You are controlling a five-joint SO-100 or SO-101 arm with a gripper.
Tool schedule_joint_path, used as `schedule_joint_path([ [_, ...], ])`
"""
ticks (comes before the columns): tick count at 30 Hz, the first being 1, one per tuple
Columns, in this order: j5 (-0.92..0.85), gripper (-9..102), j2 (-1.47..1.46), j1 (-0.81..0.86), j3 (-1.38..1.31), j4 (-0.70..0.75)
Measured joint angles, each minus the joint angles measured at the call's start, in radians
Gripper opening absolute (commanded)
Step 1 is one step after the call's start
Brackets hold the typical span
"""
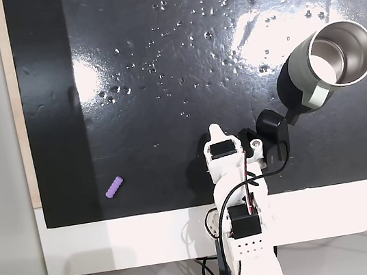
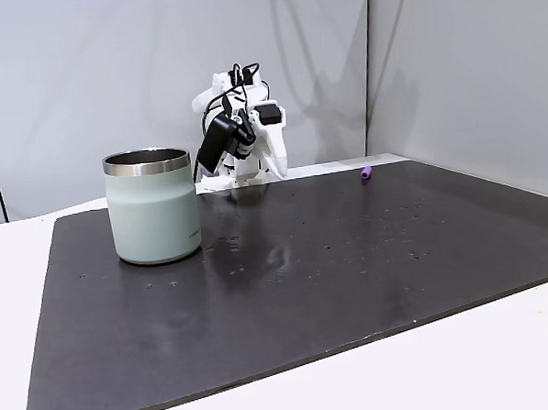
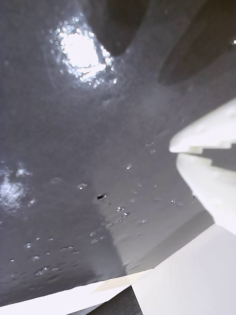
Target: Grasp a pengrip and put it in the cup.
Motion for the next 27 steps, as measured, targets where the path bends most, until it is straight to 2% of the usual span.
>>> schedule_joint_path([
  [11,-0.048,0,0.000,0.014,0.000,0.000],
  [17,-0.163,1,0.000,0.012,-0.011,0.000],
  [22,-0.219,1,-0.054,-0.046,-0.150,0.064],
  [27,-0.202,1,-0.281,-0.106,-0.396,0.109],
])
